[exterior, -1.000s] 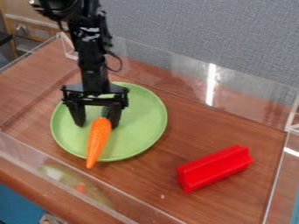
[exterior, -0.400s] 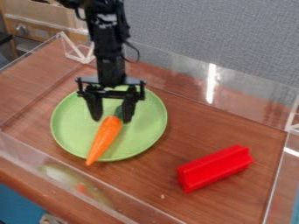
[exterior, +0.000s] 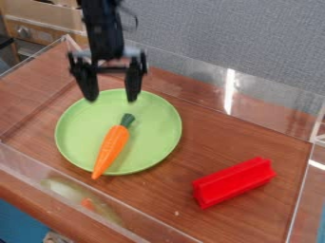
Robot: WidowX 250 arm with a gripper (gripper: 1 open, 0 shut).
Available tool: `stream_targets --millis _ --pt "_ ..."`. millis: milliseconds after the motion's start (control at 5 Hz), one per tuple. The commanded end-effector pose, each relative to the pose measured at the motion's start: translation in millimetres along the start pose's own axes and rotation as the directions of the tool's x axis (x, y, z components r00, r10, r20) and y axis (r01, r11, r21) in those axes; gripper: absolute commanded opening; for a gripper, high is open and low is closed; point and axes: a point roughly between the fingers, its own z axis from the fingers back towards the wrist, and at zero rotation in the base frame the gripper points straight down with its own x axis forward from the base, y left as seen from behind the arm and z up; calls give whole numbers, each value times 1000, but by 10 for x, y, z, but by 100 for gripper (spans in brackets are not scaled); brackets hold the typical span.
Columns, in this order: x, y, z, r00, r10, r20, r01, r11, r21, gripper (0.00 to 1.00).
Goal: Put the carrot on the green plate
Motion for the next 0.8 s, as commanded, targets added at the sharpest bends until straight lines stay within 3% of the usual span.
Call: stream_targets --millis 0,200,400,600 --pt "-44 -22 479 995 14 94 -13 1000 -12 100" --pt "-122 -27 638 994 19 111 -19 1000 1 100" --pt "-159 -26 606 994 30 108 -31 999 9 100" --pt "-148 35 583 995 -6 96 4 1000 24 100"
